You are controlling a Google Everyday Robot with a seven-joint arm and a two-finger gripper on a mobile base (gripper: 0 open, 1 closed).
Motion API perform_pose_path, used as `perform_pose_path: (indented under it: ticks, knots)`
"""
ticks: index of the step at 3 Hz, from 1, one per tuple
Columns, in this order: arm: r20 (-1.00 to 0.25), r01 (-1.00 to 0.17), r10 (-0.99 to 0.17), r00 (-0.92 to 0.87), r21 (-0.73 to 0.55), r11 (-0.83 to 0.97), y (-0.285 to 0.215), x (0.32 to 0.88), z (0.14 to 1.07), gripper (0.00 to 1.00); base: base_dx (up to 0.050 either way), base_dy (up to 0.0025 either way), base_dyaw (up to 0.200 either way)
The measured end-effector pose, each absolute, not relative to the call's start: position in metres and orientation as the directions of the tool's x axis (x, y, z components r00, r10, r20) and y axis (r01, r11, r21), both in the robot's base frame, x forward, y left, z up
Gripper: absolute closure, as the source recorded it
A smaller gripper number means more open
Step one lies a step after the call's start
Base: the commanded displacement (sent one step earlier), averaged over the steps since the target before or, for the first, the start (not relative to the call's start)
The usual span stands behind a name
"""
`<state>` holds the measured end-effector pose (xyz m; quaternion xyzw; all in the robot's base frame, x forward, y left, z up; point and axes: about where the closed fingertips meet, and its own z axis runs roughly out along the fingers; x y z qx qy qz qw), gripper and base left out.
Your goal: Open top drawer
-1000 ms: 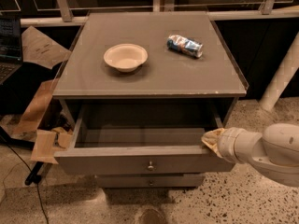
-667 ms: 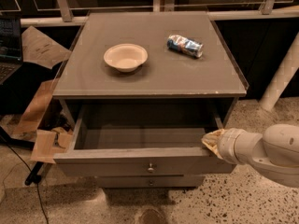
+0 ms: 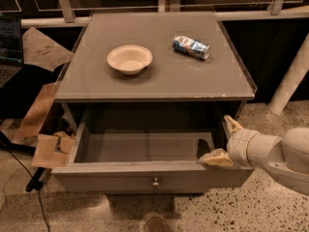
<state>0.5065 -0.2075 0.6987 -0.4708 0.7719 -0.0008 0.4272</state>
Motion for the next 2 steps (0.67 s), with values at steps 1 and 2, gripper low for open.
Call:
perform_pose_path:
  ticks: [1,2]
  knots:
    - [-0.652,-0.703,-0.748,-0.122,-0.475,0.529,-0.1986,0.525,0.7401,0.0,0.0,0.0,0.0]
    - [-0.65,-0.704,-0.75,-0.122,-0.476,0.527,-0.1977,0.5248,0.7405,0.0,0.0,0.0,0.0]
